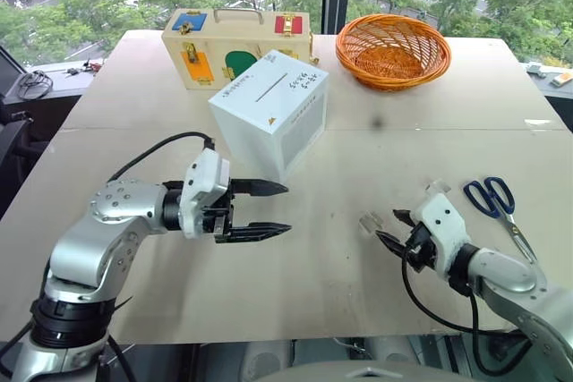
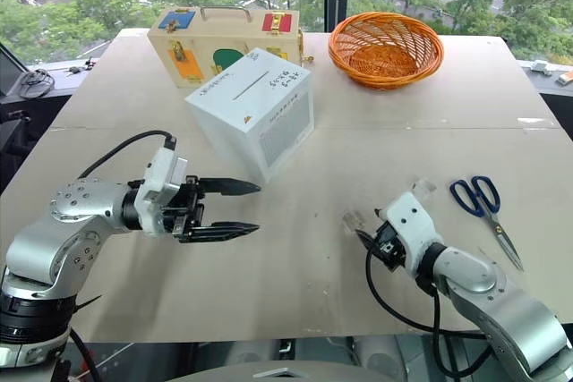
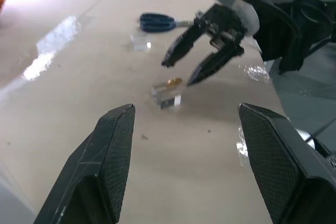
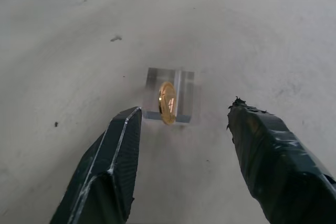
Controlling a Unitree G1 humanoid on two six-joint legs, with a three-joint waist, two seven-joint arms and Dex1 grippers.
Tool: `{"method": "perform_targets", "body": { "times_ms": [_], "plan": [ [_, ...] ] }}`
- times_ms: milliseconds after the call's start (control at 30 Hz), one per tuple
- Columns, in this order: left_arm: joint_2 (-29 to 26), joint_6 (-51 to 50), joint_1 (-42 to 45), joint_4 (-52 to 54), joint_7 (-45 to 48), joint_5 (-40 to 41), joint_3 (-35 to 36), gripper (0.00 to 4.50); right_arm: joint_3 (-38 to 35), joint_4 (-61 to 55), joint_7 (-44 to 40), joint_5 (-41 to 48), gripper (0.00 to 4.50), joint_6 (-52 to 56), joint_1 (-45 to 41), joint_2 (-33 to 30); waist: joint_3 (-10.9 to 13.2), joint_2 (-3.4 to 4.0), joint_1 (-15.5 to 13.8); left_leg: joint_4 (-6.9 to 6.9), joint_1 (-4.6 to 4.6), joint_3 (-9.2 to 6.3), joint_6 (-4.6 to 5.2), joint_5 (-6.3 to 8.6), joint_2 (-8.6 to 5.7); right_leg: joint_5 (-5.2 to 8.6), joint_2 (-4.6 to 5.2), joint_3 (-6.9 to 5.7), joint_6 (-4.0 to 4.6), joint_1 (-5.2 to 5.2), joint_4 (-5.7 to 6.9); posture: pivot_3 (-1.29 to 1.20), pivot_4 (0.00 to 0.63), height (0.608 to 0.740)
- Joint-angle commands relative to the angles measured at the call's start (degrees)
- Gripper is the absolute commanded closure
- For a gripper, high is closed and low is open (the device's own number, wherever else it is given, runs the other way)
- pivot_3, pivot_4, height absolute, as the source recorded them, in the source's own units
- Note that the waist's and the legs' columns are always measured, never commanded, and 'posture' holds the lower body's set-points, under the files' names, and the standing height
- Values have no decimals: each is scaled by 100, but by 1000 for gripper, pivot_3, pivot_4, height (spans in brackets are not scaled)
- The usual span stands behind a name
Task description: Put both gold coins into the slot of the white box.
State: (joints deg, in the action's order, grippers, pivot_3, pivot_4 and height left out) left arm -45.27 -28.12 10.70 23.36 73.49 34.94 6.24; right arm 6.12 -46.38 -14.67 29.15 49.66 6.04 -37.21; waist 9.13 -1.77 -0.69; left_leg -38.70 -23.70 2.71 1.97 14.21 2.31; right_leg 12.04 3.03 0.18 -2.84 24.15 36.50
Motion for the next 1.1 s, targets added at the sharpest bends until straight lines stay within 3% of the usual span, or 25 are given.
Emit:
{"method": "perform_targets", "body": {
  "times_ms": [33,67,600,733,1100],
  "plan": [
    [-57,135,46,115,-42,0,-53,1321,-79,-197,15,-104,3007,12,-7,37,0,0,-9,0,0,0,0,0,0,0,0,0,0,0,0,0,150,740],
    [-59,136,46,141,-60,6,-69,1321,-97,-209,15,-113,3523,23,16,57,0,0,-12,0,0,0,0,0,0,0,0,0,-1,0,0,0,150,740],
    [-74,131,88,161,-213,116,-115,1321,-103,-332,-124,-48,3523,332,-156,208,0,0,-4,0,0,-2,0,0,0,1,1,1,-2,0,0,0,150,740],
    [-92,133,83,162,-232,123,-101,1321,-39,-277,-166,-96,4415,367,-206,229,0,1,-4,0,0,-2,0,0,0,1,1,1,-2,0,0,0,150,740],
    [-81,118,85,189,-302,199,-96,1321,-232,-247,-266,-48,4415,374,-139,287,0,1,-5,1,0,-3,0,0,1,1,1,1,-2,1,-1,0,150,740]
  ]
}}
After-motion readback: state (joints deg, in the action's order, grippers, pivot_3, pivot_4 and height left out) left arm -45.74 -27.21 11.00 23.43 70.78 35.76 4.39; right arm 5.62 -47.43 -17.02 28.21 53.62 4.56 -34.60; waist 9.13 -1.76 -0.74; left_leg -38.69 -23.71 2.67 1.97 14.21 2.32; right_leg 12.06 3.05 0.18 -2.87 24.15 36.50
